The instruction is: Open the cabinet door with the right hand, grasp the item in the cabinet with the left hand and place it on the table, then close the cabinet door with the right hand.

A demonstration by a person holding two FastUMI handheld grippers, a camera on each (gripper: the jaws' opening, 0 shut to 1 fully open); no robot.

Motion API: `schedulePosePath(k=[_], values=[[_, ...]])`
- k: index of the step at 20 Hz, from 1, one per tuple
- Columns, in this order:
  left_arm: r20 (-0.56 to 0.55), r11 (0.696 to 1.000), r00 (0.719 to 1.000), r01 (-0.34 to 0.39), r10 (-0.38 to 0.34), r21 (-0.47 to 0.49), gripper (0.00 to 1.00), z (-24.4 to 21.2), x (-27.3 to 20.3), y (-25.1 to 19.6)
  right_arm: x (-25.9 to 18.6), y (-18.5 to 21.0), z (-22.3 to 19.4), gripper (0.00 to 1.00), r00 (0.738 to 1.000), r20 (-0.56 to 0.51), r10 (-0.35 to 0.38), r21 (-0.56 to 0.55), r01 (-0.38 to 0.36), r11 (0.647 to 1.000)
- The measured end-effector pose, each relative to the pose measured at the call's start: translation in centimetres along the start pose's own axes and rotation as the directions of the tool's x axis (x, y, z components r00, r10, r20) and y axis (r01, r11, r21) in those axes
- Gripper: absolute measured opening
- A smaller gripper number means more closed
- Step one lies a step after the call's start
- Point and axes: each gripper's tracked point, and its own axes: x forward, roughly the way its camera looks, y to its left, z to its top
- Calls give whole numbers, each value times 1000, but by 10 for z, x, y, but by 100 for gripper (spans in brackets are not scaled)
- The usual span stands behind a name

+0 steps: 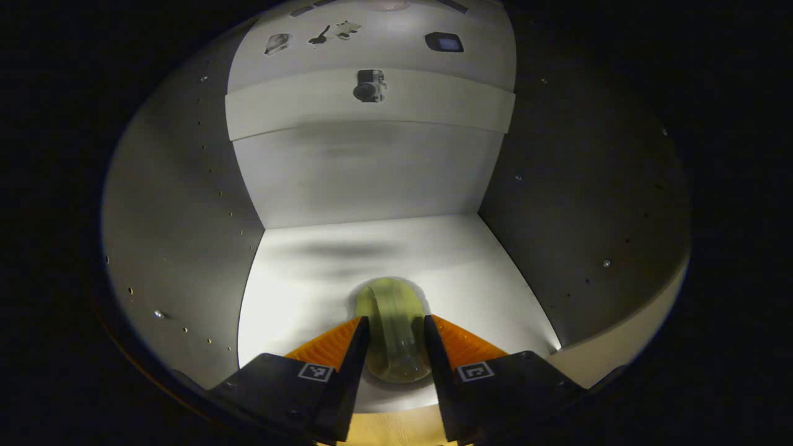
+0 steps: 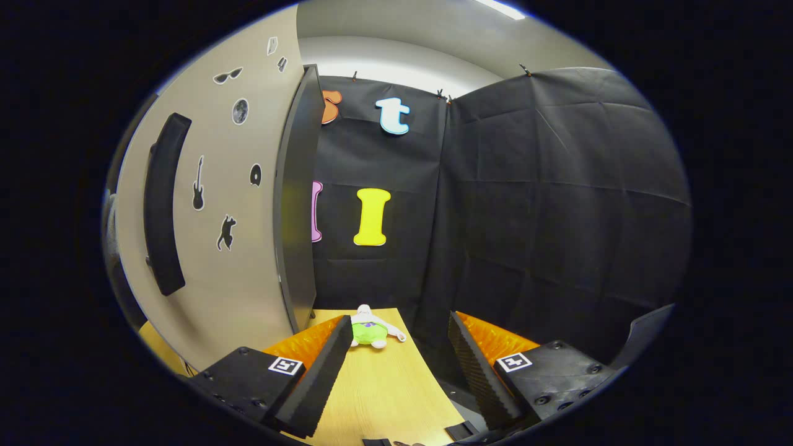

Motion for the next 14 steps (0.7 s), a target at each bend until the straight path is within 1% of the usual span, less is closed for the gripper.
schedulePosePath(k=[1,2,5,6,8,10,13,14], values=[[-3,1000,1000,-23,23,6,54,1,0,3,3,0,-1,98,1000,-4,1,-1,-1,1000],[-6,999,999,-44,44,9,41,0,1,7,6,0,-3,97,1000,-9,2,-2,-2,1000],[-15,996,997,-75,76,44,24,0,2,7,10,0,-6,98,1000,-20,7,1,-7,1000],[-16,996,996,-81,82,41,22,-1,1,6,14,2,-6,98,1000,-21,8,1,-8,1000],[-17,996,997,-81,81,32,22,-1,0,5,16,4,-7,98,1000,-20,15,-5,-15,1000],[-19,997,997,-73,73,1,22,-5,-4,4,17,7,-8,98,999,-21,25,-13,-25,1000],[-15,997,997,-72,72,-25,21,-7,-19,5,13,10,-9,98,999,-24,45,-9,-45,999],[-8,997,998,-60,60,-39,21,-7,-26,3,12,12,-9,98,998,-25,53,-6,-53,999]])
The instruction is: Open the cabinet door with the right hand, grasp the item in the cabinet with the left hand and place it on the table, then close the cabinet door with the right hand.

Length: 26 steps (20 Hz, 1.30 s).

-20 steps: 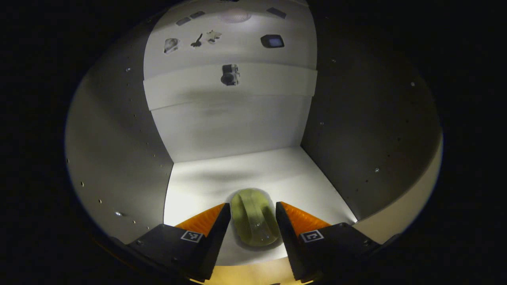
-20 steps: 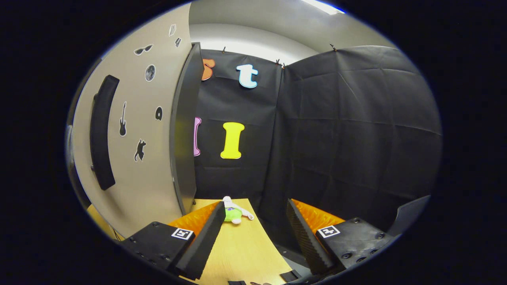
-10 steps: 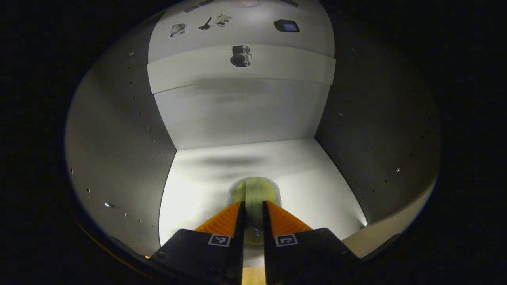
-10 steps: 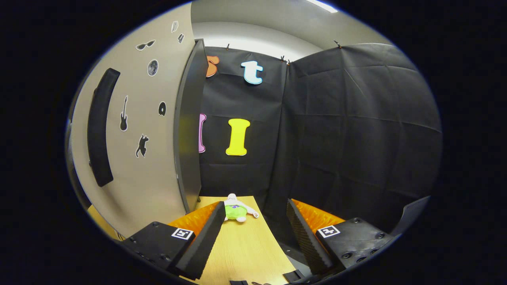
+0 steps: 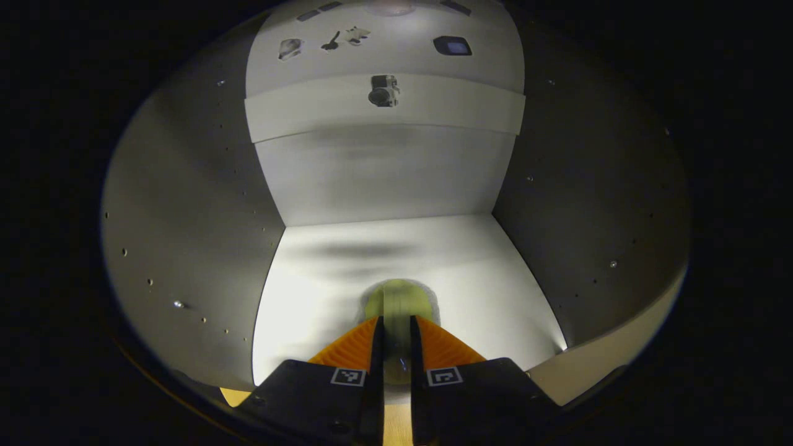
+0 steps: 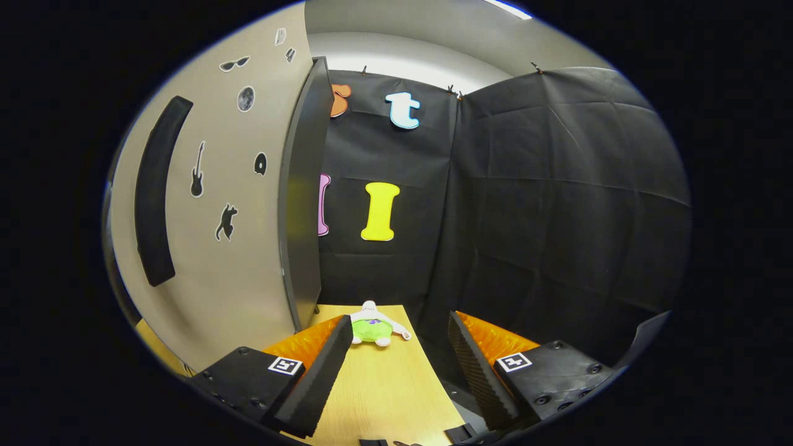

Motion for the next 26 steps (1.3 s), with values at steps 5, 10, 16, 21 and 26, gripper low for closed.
schedulePosePath(k=[5,10,16,21,26], values=[[32,999,999,44,-43,-30,21,-11,-57,1,-17,16,12,98,999,33,35,-6,-35,999],[66,995,995,83,-79,-56,21,-41,-125,13,-47,44,22,97,994,77,81,-17,-80,997],[41,988,992,126,-122,-86,21,-123,-176,18,-89,52,9,98,998,63,4,-34,-2,999],[-27,987,987,154,-156,-48,21,-206,-180,14,-142,61,-6,98,1000,17,-17,-33,17,999],[-74,978,980,177,-186,-113,21,-277,-158,-7,-160,68,7,98,999,36,25,-45,-23,999]])
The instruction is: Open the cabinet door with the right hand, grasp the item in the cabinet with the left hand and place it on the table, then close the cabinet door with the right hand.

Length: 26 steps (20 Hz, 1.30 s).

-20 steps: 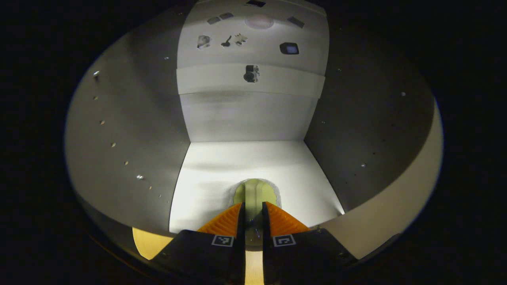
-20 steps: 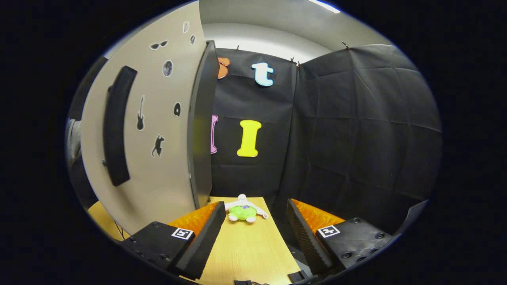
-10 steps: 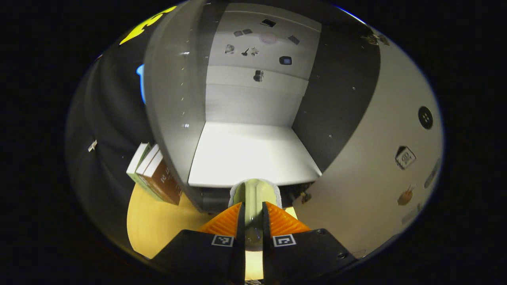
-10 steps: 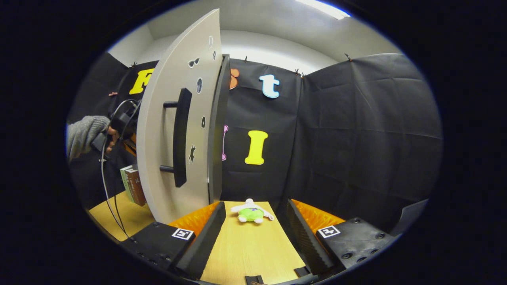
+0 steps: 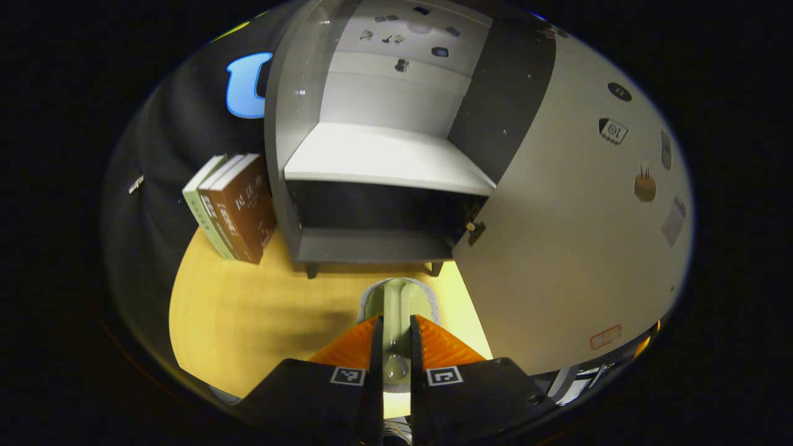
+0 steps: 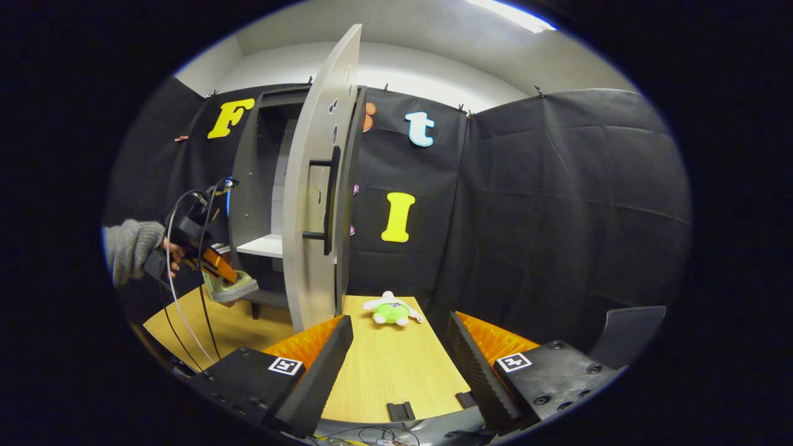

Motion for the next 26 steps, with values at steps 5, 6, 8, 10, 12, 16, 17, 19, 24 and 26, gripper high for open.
schedulePosePath(k=[5,6,8,10,12,16,17,19,24,26], values=[[-41,999,999,-22,20,-38,21,-69,51,-6,16,3,-9,98,996,-13,91,29,-90,995],[-49,998,998,-37,35,-49,22,-82,63,-4,20,8,-9,98,993,-15,119,29,-119,993],[-45,995,996,-84,82,-52,22,-105,85,2,27,12,-16,97,986,-29,166,27,-166,986],[-50,989,991,-124,120,-80,22,-129,107,11,35,8,-21,97,981,-45,191,11,-190,982],[-69,983,990,-130,122,-127,22,-153,125,12,44,3,-28,97,977,-66,204,-3,-204,979],[-77,978,982,-181,174,-100,23,-185,145,26,59,-1,-36,97,970,-88,227,19,-226,974],[-88,979,982,-175,166,-104,24,-192,148,25,61,-4,-38,97,969,-95,227,19,-226,974],[-82,979,982,-177,169,-100,24,-195,150,25,67,-6,-46,97,967,-116,228,21,-227,974],[-120,970,970,-223,211,-97,45,-204,145,28,74,-9,-45,97,962,-123,243,29,-241,970],[-104,971,973,-217,206,-101,58,-199,137,24,76,0,-38,97,954,-101,283,55,-279,959]])
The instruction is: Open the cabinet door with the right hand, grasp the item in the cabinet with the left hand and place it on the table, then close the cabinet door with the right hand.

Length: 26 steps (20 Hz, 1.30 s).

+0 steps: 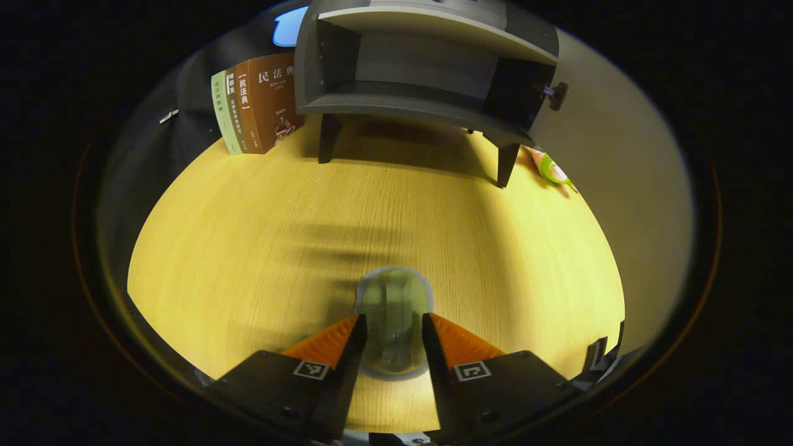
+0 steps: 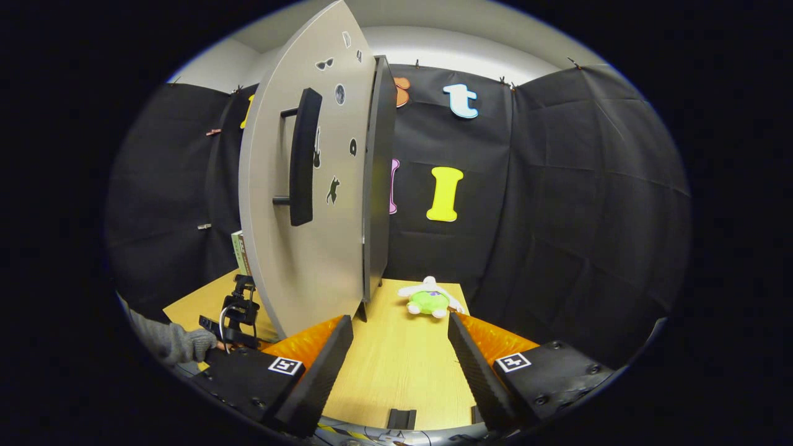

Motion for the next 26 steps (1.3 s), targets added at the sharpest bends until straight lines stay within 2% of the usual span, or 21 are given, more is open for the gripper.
schedulePosePath(k=[2,4,5,6,8,9,11,13,16,18,20,22,23,24,26], values=[[74,999,997,36,-38,24,66,19,-21,-8,2,14,13,97,996,42,75,24,-76,997],[196,996,978,60,-73,68,71,52,-49,-13,-1,17,22,97,991,72,116,18,-118,993],[258,994,962,77,-96,83,74,72,-67,-17,-1,18,22,97,989,76,129,11,-130,991],[315,992,942,89,-114,95,82,90,-87,-20,-1,19,23,97,988,77,136,5,-136,991],[414,991,903,72,-114,116,94,127,-128,-18,2,22,26,97,985,82,154,6,-155,988],[471,991,876,53,-104,120,95,146,-150,-15,3,25,32,98,982,94,166,10,-168,986],[590,987,800,17,-109,159,95,188,-205,-19,5,30,48,98,973,133,189,15,-192,981],[709,979,693,-20,-131,201,95,230,-269,-26,7,40,70,98,954,201,222,12,-229,973],[813,958,549,-73,-195,279,95,246,-352,-49,7,63,93,98,912,274,306,49,-330,943],[841,947,482,-66,-247,315,93,243,-386,-65,1,60,106,97,899,303,316,51,-347,937],[839,943,453,8,-301,334,93,231,-408,-82,0,58,102,97,902,292,316,41,-342,939],[837,943,443,62,-321,328,93,222,-424,-87,1,63,100,97,897,281,340,38,-365,930],[841,945,441,62,-315,321,93,218,-429,-84,2,66,101,97,890,283,357,36,-382,923],[843,948,443,52,-304,315,93,218,-430,-80,9,71,101,97,882,283,376,35,-401,915],[830,947,470,48,-301,317,93,206,-423,-84,22,78,97,97,882,268,387,33,-410,911]])
